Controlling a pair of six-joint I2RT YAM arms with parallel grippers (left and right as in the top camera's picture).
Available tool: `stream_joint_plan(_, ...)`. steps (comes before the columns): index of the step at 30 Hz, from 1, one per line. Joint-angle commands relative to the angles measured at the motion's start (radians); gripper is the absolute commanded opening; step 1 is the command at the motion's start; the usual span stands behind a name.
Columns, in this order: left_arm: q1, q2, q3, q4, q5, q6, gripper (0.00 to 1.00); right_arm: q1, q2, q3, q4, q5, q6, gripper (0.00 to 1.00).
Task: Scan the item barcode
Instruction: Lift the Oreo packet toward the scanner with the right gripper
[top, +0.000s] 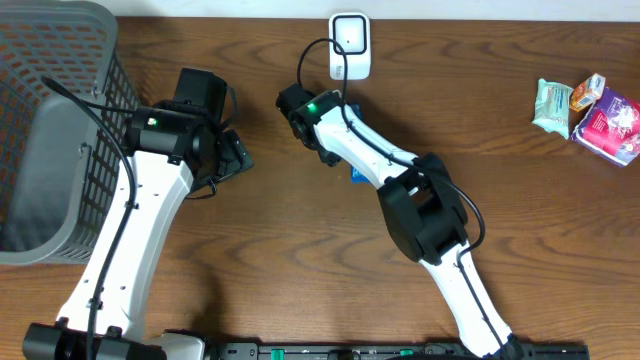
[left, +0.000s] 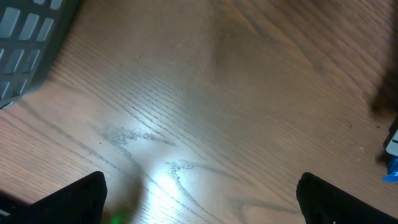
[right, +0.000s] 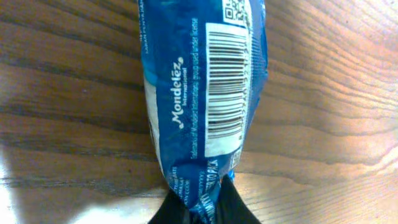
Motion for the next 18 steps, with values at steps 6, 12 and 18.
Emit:
stream_joint_plan(6,0.004,0.002,-0.001,-0.003,-0.006,-0.005,0.98,-0.128,-0.007,0.037,-0.037,-0.591,-0.064,0.01)
stream_joint_plan(12,0.004,0.002,-0.001,-0.003,-0.006,-0.005,0.98,-0.256,-0.024,0.061,-0.04,-1.257,-0.218,0.01)
stream_joint_plan(18,0.004,0.002,-0.001,-0.003,-0.006,-0.005,0.98,-0.375,-0.023,0.059,-0.09,-1.732,-0.398,0.01)
